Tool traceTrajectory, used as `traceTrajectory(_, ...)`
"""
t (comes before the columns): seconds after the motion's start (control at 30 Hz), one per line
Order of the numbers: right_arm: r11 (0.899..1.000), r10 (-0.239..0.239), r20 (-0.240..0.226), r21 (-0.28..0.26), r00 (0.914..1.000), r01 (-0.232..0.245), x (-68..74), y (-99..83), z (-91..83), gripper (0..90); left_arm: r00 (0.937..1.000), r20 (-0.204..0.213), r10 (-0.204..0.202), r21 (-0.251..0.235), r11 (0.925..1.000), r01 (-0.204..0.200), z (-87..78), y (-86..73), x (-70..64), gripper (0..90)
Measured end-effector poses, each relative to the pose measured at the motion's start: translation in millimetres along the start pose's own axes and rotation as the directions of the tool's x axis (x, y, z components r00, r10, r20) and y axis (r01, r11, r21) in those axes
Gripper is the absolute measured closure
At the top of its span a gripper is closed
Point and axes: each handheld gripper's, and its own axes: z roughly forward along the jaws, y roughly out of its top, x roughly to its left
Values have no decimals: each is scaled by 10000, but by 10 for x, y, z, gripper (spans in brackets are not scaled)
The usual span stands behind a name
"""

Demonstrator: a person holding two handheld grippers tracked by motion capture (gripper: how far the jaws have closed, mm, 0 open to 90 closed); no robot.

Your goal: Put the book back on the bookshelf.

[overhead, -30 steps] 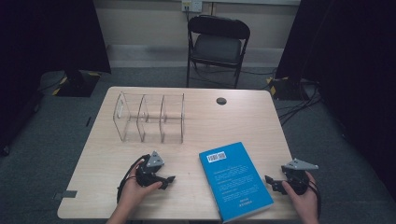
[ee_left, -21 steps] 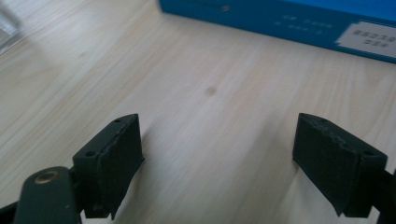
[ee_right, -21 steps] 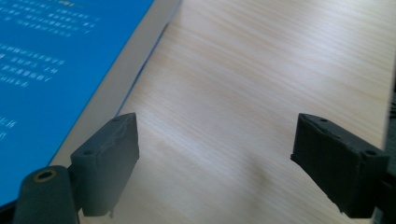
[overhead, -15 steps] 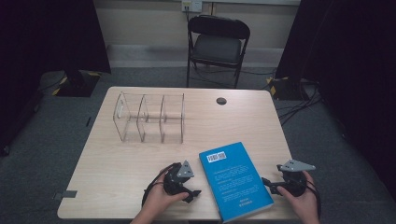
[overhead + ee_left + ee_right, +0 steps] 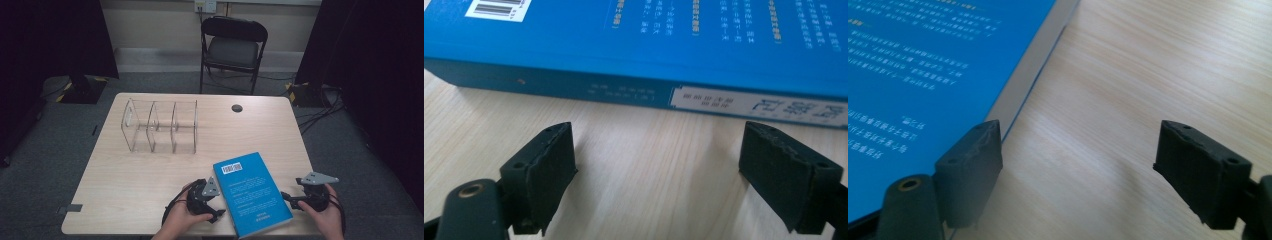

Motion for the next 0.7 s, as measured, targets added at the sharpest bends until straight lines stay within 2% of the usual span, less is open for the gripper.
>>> traceTrajectory(0.03,9996,-281,25,-50,9996,281,31,21,-2,285,10000,71,49,-22,10000,-49,14,6,10,135)
traceTrajectory(0.07,9996,-281,44,-12,9996,281,35,26,-5,285,9999,63,123,-99,9999,-122,33,7,10,127)
traceTrajectory(0.17,9999,103,-132,-102,9999,-104,13,0,7,284,9999,75,74,-84,9999,-73,56,19,20,81)
traceTrajectory(0.2,9998,128,-152,-130,9998,-130,8,-5,11,284,9999,-39,110,172,9998,-109,54,27,32,60)
traceTrajectory(0.23,9998,149,-175,-139,9997,-151,4,-7,14,276,9998,-170,-73,8,10000,73,86,19,39,21)
traceTrajectory(0.27,9997,236,-117,-78,9997,-237,-3,-2,11,271,9998,-76,-198,-148,9997,197,94,19,38,0)
traceTrajectory(0.3,9995,311,49,-28,9995,-311,-15,1,5,269,10000,-77,-9,129,9999,10,79,27,51,0)
traceTrajectory(0.33,9987,490,219,-120,9986,-488,-36,4,-17,263,10000,-86,0,213,9998,2,74,32,51,0)
traceTrajectory(0.37,9966,735,121,-371,9972,-730,-63,9,-52,264,10000,-86,-32,216,9998,34,74,34,49,0)
traceTrajectory(0.43,9883,1140,-409,-975,9926,-1175,-96,32,-134,264,9999,-110,-80,249,9997,83,76,43,48,0)
traceTrajectory(0.47,9865,1117,-656,-1125,9916,-1186,-89,43,-148,264,9996,-144,-232,199,9995,235,86,51,44,0)
traceTrajectory(0.5,9865,1117,-656,-1125,9916,-1186,-89,43,-148,264,9996,-144,-232,199,9995,235,86,51,44,0)
traceTrajectory(0.53,9878,939,-1285,-1120,9872,-1085,0,77,-124,264,9998,-183,-35,745,9972,49,71,93,65,0)
traceTrajectory(0.6,9894,866,-1885,-989,9782,-1066,74,100,-70,263,9996,-190,-228,606,9979,239,82,93,56,0)
traceTrajectory(0.63,9929,802,-2179,-684,9727,-972,137,122,-16,264,9998,-177,-73,739,9972,86,70,92,68,0)
traceTrajectory(0.7,9976,573,-2177,-253,9743,-643,217,147,56,263,9994,-246,-257,443,9987,268,83,73,54,0)
